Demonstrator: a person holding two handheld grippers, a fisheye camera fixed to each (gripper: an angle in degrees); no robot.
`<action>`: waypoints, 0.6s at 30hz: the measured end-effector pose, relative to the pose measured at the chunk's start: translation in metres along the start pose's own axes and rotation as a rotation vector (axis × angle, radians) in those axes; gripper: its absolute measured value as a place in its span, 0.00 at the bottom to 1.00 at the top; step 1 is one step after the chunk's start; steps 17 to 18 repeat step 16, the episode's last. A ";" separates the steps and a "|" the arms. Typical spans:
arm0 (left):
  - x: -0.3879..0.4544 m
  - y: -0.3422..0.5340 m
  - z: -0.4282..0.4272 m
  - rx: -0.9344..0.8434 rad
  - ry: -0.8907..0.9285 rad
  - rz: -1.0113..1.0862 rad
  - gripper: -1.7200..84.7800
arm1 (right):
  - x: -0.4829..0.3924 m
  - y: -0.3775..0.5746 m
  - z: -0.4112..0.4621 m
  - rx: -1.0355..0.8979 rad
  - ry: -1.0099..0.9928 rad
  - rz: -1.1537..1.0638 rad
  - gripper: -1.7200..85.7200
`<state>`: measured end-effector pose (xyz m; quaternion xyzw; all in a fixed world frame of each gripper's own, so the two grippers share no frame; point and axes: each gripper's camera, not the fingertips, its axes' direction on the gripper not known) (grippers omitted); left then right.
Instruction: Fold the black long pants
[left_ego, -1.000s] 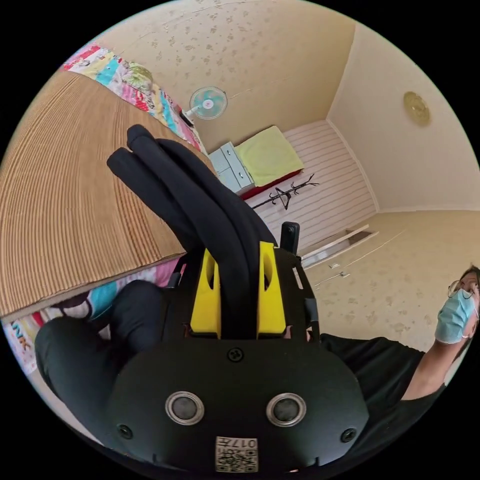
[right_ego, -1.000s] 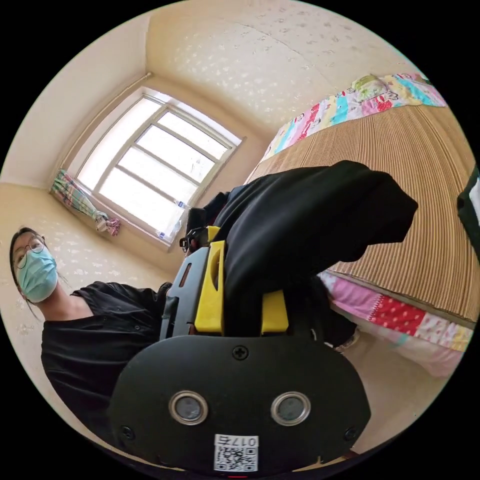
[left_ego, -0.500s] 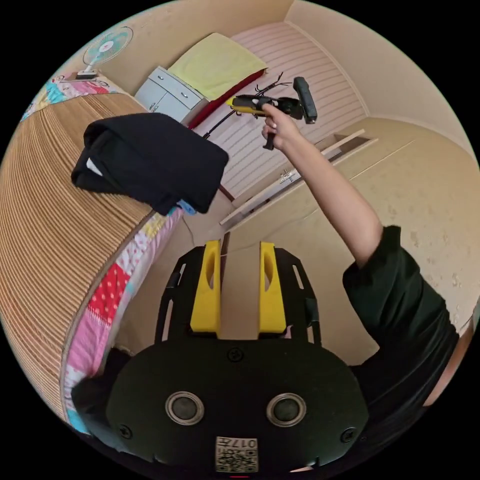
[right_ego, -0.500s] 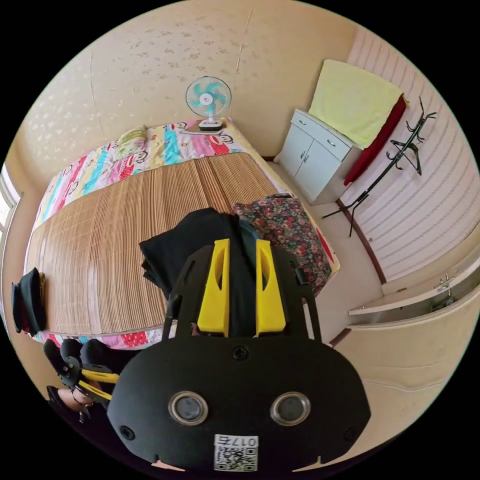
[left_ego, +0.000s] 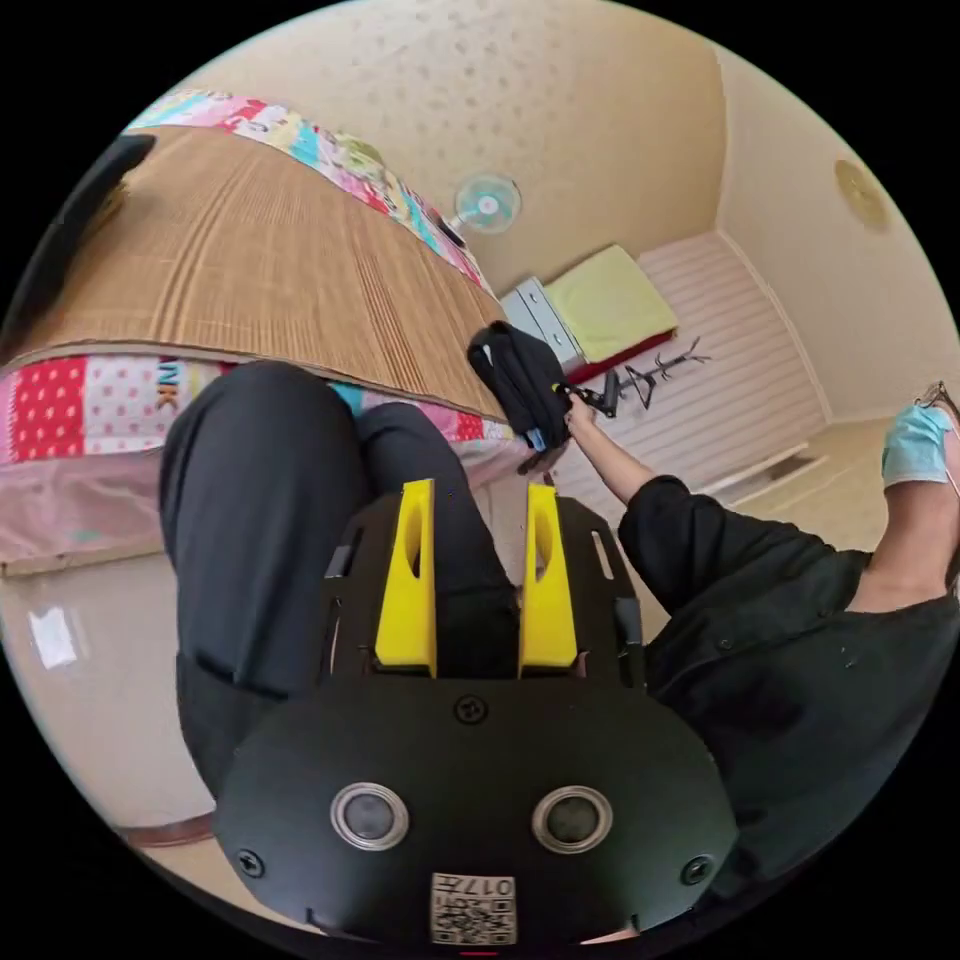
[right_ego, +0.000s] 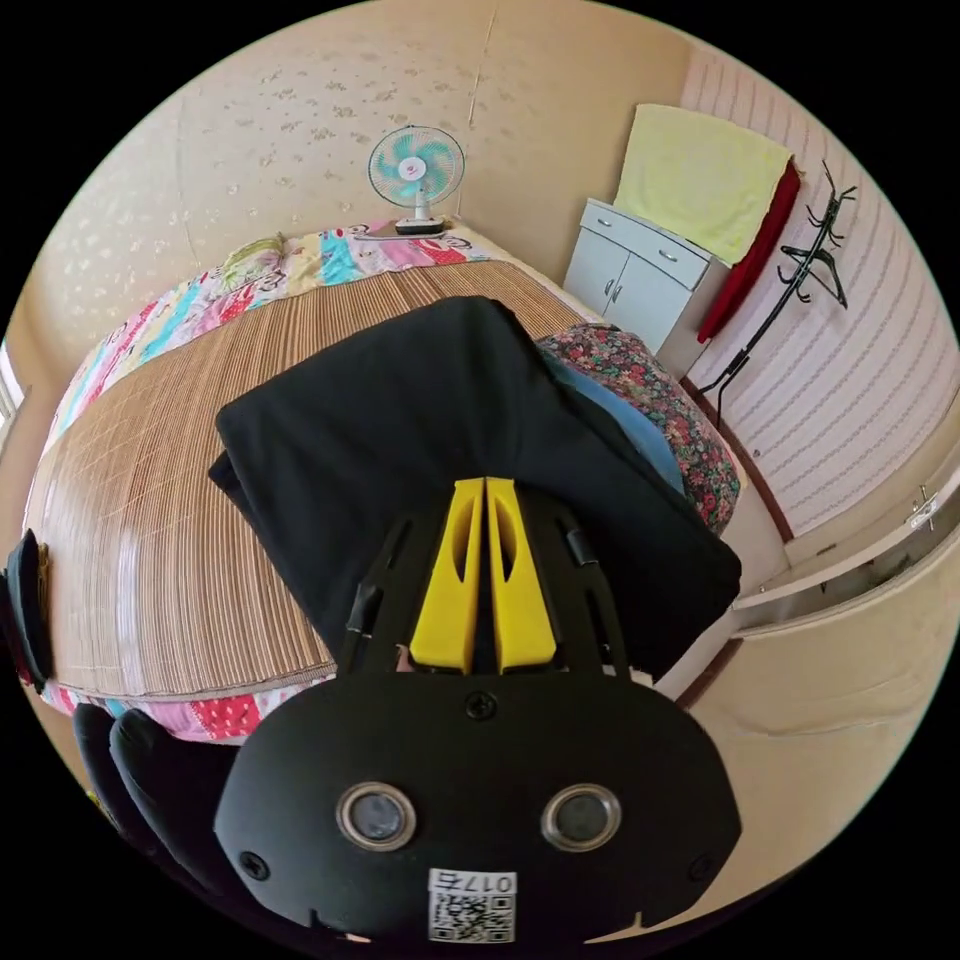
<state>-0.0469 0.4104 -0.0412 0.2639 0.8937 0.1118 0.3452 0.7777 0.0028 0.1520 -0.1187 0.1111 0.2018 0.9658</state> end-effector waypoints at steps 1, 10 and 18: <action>0.003 0.014 -0.018 0.065 -0.092 -0.017 0.17 | -0.019 0.000 -0.018 0.071 0.104 0.006 0.03; 0.019 0.066 -0.056 0.092 -0.368 -0.126 0.15 | -0.263 0.049 -0.015 0.147 -0.498 -0.239 0.05; 0.041 0.080 -0.054 0.116 -0.491 -0.127 0.15 | -0.401 0.105 0.051 -0.039 -0.330 -0.341 0.10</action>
